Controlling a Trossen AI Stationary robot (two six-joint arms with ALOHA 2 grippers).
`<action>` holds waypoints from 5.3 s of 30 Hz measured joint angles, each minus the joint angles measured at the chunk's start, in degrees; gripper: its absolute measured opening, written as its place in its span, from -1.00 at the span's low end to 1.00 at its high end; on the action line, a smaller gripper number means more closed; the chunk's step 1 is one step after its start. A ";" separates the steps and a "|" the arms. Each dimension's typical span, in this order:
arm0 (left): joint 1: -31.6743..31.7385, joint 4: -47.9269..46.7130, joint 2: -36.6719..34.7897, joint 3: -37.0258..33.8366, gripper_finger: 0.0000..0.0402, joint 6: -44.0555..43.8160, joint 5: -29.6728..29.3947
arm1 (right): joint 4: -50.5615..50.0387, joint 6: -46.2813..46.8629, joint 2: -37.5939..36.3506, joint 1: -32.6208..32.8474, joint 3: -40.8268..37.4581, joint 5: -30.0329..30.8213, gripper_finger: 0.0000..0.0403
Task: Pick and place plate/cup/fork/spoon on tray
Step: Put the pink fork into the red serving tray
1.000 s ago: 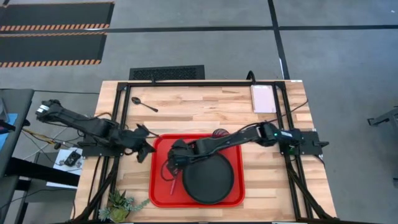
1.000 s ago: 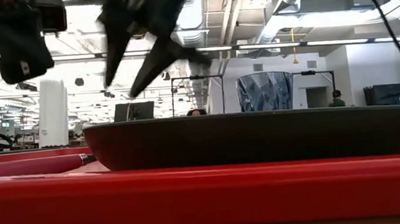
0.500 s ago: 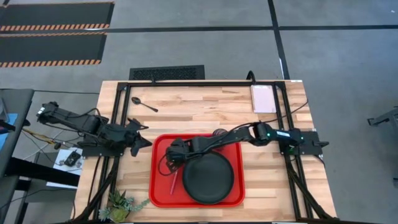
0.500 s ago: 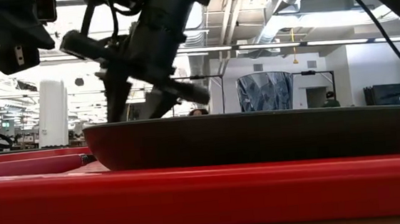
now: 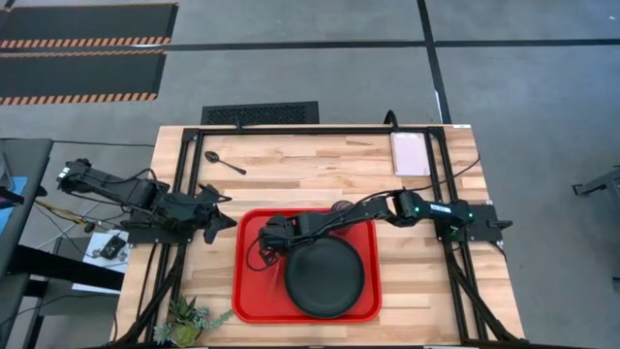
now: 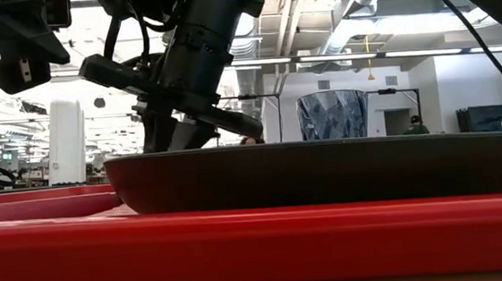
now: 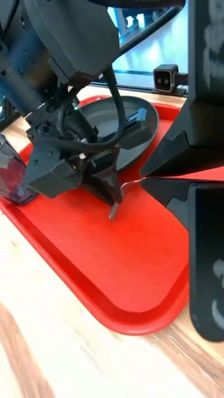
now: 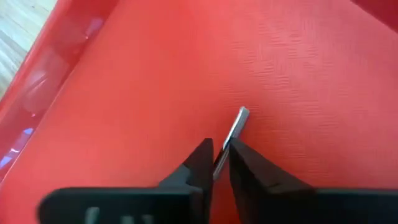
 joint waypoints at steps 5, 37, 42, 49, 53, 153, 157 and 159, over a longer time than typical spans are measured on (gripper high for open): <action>0.00 -0.06 0.02 0.00 -1.00 0.61 -0.34 | 0.03 0.82 -0.02 -0.50 0.02 -1.34 -0.96; 0.00 -0.11 0.02 0.00 -1.00 1.23 -0.97 | 24.86 9.20 -0.13 1.20 -8.50 4.88 -0.89; 0.00 -0.11 0.02 0.00 -1.00 1.23 -1.10 | 22.88 8.54 -0.09 1.14 -8.50 4.43 -0.70; 0.00 -0.11 0.02 0.00 -1.00 1.23 -1.48 | 22.25 8.01 -0.20 0.72 -8.44 3.13 -0.39; -0.01 -0.11 0.02 0.00 -1.00 1.23 -1.52 | 19.22 5.54 -0.22 0.70 -4.62 2.08 -0.35; -17.05 17.37 54.43 11.02 -1.00 -0.19 -2.44 | -30.13 17.05 -30.93 18.40 4.35 31.89 -0.95; -17.42 6.01 47.39 11.61 -1.00 -5.51 -6.07 | -30.29 16.73 -30.93 18.40 4.35 31.89 -0.95; -18.09 1.93 44.90 11.08 -1.00 -7.96 -8.35 | -30.28 15.86 -30.93 18.40 4.35 31.90 -0.94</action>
